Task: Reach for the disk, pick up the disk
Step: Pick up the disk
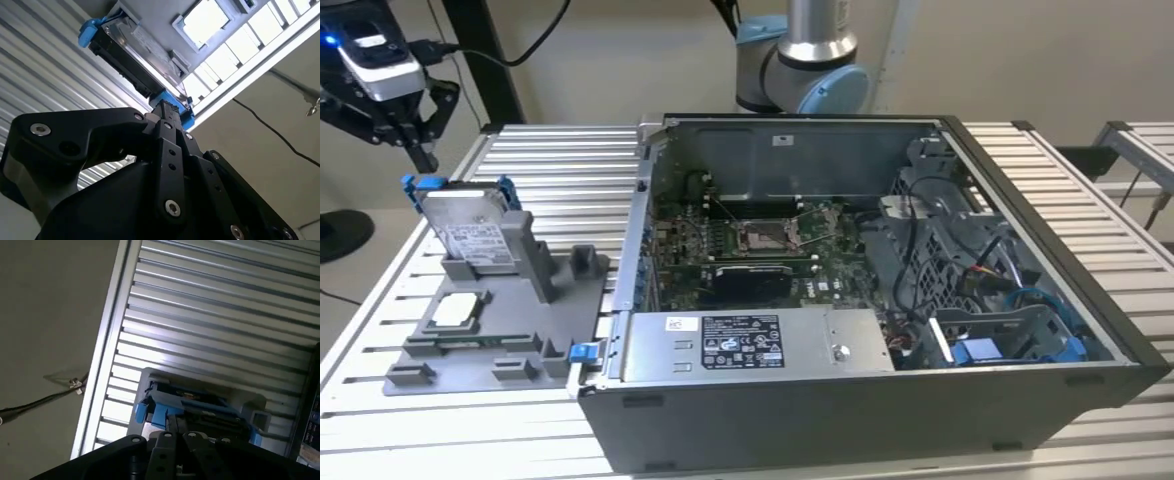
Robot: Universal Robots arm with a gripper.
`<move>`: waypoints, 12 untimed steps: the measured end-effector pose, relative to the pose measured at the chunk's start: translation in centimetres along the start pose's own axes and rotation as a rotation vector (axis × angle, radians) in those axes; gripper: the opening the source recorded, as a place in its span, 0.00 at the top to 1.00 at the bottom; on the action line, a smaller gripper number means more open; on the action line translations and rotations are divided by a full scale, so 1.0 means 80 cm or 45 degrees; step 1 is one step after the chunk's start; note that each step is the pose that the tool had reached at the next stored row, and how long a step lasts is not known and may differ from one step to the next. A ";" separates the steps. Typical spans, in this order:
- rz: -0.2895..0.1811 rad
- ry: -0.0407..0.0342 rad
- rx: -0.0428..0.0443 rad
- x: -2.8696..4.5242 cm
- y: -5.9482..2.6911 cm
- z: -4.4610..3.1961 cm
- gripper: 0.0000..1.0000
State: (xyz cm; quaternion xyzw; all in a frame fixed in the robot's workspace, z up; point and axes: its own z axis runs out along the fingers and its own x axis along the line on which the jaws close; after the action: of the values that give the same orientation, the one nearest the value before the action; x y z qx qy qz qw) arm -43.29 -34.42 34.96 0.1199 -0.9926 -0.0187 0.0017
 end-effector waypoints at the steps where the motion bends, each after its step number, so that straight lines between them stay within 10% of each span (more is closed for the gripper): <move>1: -0.023 0.0008 0.000 0.0000 0.000 0.0000 1.00; 12: -0.277 0.0104 0.000 0.0000 0.000 0.0000 1.00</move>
State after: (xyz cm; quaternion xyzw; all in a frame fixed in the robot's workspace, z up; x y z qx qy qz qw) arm -43.29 -34.42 34.96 0.2271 -0.9737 -0.0184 0.0038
